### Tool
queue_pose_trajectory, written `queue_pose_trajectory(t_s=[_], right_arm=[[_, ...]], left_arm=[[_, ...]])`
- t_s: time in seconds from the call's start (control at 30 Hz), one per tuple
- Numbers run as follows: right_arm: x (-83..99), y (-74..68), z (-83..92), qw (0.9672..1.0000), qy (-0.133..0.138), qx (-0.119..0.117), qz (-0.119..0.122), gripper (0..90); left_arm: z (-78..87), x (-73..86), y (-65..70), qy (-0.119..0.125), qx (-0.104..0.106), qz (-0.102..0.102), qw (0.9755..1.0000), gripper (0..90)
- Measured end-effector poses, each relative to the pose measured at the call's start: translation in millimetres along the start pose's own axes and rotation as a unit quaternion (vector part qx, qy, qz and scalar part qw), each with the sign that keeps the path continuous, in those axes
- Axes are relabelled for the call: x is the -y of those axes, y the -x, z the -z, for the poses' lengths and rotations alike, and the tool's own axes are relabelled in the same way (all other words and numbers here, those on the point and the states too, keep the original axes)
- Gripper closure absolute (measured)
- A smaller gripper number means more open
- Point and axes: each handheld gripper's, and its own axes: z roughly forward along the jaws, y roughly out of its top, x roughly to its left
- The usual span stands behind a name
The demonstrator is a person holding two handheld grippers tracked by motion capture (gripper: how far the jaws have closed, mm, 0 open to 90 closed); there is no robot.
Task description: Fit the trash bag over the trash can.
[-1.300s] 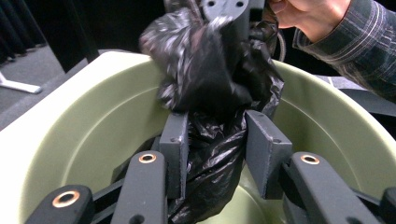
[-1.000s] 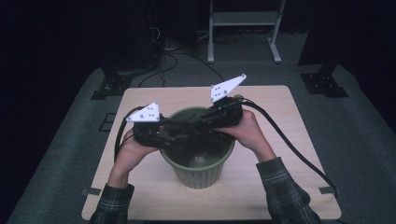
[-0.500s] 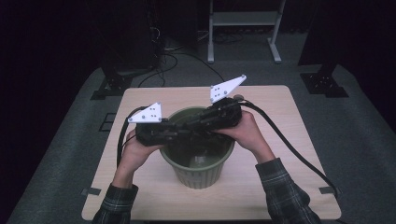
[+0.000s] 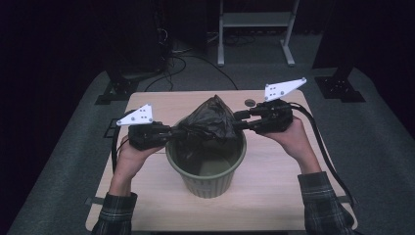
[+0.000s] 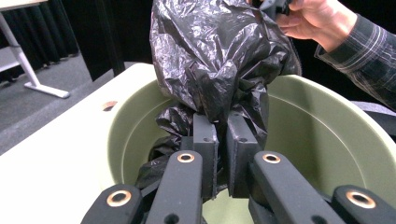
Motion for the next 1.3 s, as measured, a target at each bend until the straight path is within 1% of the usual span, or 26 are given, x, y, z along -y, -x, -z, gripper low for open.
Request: queue_pose_trajectory(t_s=[0.1,0.13,0.2,0.23,0.27,0.33,0.37,0.43,0.53,0.6,0.67,0.7,0.73,0.8,0.87,0.9,0.93,0.97,1.0,1.03,1.07,1.17,1.23,1.3], right_arm=[[8.6,0.8,3.3,1.0,0.003,0.0,-0.004,53.8],[10.0,0.6,3.1,1.0,0.0,-0.001,-0.006,52.3],[10.9,-0.3,-0.9,1.0,-0.007,0.001,-0.006,52.7],[10.7,-0.6,-4.0,1.0,-0.009,0.0,-0.004,58.0],[10.9,-0.7,-7.2,0.9999,-0.009,-0.007,-0.004,66.8],[11.3,-1.2,-14.1,0.9997,-0.011,-0.02,-0.002,79.2],[10.9,-1.6,-17.8,0.9995,-0.015,-0.028,-0.001,82.5],[8.6,-3.3,-24.6,0.9991,-0.016,-0.039,0.003,86.5],[0.1,-6.7,-32.6,0.9984,-0.008,-0.054,0.01,88.3],[-8.0,-9.2,-37.3,0.9981,0.0,-0.059,0.016,88.9],[-16.3,-11.9,-42.8,0.9975,0.002,-0.068,0.019,89.1],[-16.3,-11.9,-42.8,0.9975,0.002,-0.068,0.019,89.1],[-24.9,-14.7,-50.1,0.9971,0.0,-0.07,0.027,89.2],[-30.9,-16.1,-56.0,0.9969,0.001,-0.072,0.031,89.4],[-36.8,-17.7,-63.2,0.997,0.0,-0.07,0.034,89.4],[-39.0,-17.7,-67.0,0.9969,-0.003,-0.07,0.036,89.5],[-40.1,-18.1,-70.3,0.9971,-0.008,-0.067,0.036,89.5],[-40.2,-17.7,-73.0,0.9972,-0.012,-0.064,0.038,89.5],[-39.5,-17.1,-74.7,0.9974,-0.013,-0.062,0.035,89.6],[-38.5,-16.2,-75.2,0.9976,-0.017,-0.058,0.032,89.7],[-37.4,-14.9,-75.4,0.9978,-0.021,-0.054,0.032,89.7],[-35.9,-13.6,-76.9,0.998,-0.036,-0.04,0.031,89.7],[-35.2,-14.2,-79.7,0.9979,-0.04,-0.042,0.031,89.7],[-34.0,-14.8,-82.9,0.9977,-0.042,-0.044,0.03,89.7]], left_arm=[[1.2,0.3,-0.8,0.0,-0.001,0.001,1.0,84.2],[1.1,0.3,-1.0,-0.001,0.0,0.0,1.0,84.3],[-0.1,0.3,-0.4,0.0,0.003,0.001,1.0,84.2],[-0.6,0.3,0.0,-0.001,0.003,0.0,1.0,84.2],[-1.3,0.2,0.4,-0.003,0.005,0.0,1.0,84.3],[-3.3,0.2,0.9,-0.005,0.008,-0.002,1.0,84.2],[-5.0,0.4,1.2,-0.007,0.008,-0.003,0.9999,84.3],[-9.6,0.4,2.4,-0.015,0.012,-0.005,0.9998,84.2],[-18.2,0.2,5.2,-0.027,0.017,-0.01,0.9994,84.2],[-23.0,-0.7,7.8,-0.033,0.019,-0.015,0.9991,84.1],[-26.5,-2.2,10.6,-0.044,0.017,-0.026,0.9986,83.3],[-26.5,-2.2,10.6,-0.044,0.017,-0.026,0.9986,82.2],[-30.2,-3.0,13.4,-0.052,0.018,-0.035,0.9979,80.8],[-35.3,-3.4,16.3,-0.055,0.022,-0.04,0.9974,78.9],[-40.6,-3.7,19.1,-0.061,0.025,-0.045,0.9968,75.8],[-42.3,-3.5,20.1,-0.061,0.024,-0.047,0.9967,72.6],[-42.2,-3.3,20.3,-0.062,0.016,-0.051,0.9967,67.0],[-40.3,-3.3,19.7,-0.065,0.01,-0.048,0.9967,61.4],[-36.6,-3.4,18.2,-0.063,0.006,-0.047,0.9969,56.8],[-32.0,-3.6,16.6,-0.058,-0.001,-0.039,0.9975,50.0],[-26.5,-4.2,15.2,-0.054,-0.003,-0.034,0.9979,47.5],[-12.2,-7.4,13.6,-0.027,-0.012,-0.033,0.999,44.7],[-7.6,-10.5,15.8,-0.014,-0.016,-0.036,0.9991,44.7],[-7.8,-13.1,18.3,0.0,-0.023,-0.041,0.9989,44.8]])
